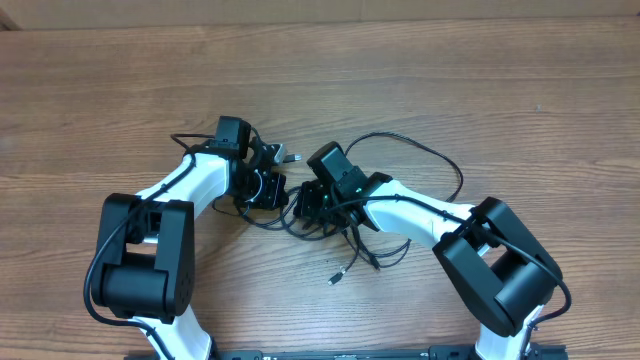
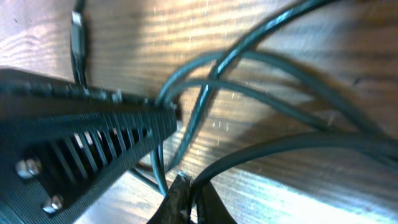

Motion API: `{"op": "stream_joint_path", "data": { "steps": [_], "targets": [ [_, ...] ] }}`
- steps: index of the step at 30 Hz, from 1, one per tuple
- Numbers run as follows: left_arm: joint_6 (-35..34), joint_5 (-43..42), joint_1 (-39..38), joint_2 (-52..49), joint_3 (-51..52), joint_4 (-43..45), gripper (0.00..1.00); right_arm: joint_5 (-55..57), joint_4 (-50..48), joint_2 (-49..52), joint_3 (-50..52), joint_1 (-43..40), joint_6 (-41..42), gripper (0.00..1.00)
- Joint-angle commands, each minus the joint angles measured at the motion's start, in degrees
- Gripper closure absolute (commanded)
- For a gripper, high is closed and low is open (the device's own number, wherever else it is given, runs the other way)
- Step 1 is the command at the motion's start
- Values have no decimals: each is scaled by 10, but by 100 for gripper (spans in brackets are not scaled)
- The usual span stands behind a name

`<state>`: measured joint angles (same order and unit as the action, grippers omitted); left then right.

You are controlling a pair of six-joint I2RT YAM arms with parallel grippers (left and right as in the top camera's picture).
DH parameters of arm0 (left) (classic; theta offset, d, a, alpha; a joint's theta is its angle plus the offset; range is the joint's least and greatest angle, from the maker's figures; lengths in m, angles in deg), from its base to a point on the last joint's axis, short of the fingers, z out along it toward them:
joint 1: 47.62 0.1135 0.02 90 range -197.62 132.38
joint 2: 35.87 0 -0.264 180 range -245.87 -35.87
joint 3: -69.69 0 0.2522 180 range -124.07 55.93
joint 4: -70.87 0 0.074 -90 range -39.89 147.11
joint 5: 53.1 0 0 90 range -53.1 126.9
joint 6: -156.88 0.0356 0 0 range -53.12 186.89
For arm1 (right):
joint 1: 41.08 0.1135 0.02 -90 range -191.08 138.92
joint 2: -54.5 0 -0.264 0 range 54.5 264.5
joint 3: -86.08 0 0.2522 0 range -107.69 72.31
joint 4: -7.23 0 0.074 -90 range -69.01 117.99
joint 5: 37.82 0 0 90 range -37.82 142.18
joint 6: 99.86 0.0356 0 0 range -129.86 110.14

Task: Untangle cables
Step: 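Pull both grippers apart outward, stretching the cables between them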

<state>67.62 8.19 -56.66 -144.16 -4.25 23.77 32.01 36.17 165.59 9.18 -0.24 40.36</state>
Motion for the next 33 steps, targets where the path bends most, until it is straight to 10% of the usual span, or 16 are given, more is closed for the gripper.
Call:
{"op": "stream_joint_path", "data": {
  "steps": [1,14,33],
  "targets": [
    [27,11,-2,-8,0,-1,96,-3,-7,2,2,-33,-14,96],
    [24,19,5,-8,-14,-11,96,-452,-4,2,2,-239,-241,96],
    [27,-82,24,-6,-138,-46,96,-384,69,2,2,-338,-272,96]
  ]
}}
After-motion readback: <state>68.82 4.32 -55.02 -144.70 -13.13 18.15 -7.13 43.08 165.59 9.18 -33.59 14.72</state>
